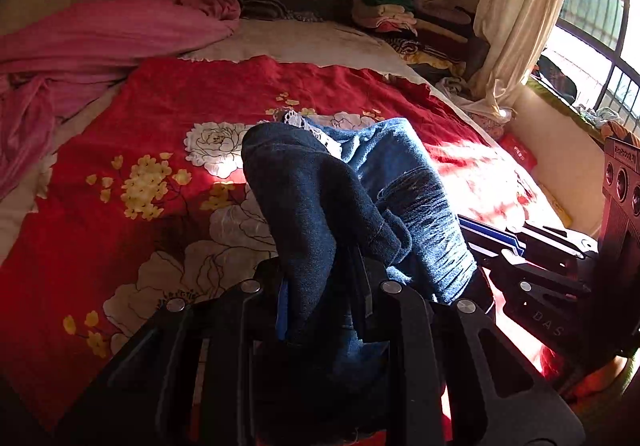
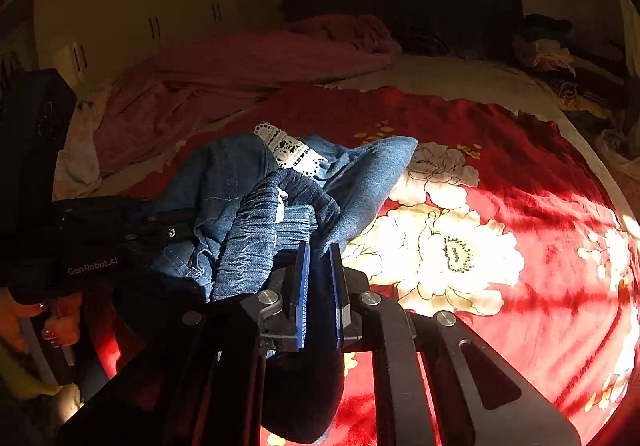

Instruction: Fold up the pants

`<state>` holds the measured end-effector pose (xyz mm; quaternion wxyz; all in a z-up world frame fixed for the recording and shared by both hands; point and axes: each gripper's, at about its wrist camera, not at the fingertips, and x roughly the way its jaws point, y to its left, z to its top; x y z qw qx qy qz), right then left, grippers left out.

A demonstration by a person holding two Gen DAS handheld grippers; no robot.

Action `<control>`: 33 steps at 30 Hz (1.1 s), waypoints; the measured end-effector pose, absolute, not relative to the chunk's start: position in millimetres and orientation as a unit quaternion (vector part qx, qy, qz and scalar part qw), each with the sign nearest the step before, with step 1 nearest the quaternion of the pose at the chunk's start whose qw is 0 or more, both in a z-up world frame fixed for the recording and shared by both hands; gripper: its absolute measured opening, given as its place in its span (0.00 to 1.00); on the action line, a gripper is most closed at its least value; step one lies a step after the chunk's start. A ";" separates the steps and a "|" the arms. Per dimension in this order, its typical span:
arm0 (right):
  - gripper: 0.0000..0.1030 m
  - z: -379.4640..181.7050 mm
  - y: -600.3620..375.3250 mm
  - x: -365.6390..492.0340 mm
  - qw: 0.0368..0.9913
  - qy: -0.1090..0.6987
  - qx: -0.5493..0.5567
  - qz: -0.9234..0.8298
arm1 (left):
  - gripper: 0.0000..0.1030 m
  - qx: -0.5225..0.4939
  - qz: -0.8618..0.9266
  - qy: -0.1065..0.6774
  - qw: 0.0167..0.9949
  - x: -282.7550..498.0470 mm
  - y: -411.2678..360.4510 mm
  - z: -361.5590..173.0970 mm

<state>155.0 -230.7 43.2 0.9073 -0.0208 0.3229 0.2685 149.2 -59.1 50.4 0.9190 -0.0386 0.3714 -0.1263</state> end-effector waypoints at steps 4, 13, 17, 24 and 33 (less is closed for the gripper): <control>0.09 46.8 -224.7 183.0 0.909 0.322 -0.025 0.263 | 0.15 -0.031 -0.119 0.364 0.923 176.1 -58.5 56.7; 0.09 39.0 -214.2 231.5 0.912 0.331 -0.027 0.242 | 0.15 -0.027 -0.106 0.369 0.923 227.6 -60.6 46.6; 0.09 27.1 -209.9 245.5 0.909 0.343 -0.029 0.233 | 0.15 -0.022 -0.104 0.376 0.920 242.3 -58.9 33.1; 0.11 -3.2 -211.0 258.1 0.901 0.381 -0.028 0.207 | 0.16 -0.016 -0.089 0.411 0.907 256.7 -46.9 -1.2; 0.41 -25.5 -229.7 259.7 0.894 0.418 -0.008 0.162 | 0.43 -0.012 -0.062 0.412 0.909 245.0 -33.7 -13.9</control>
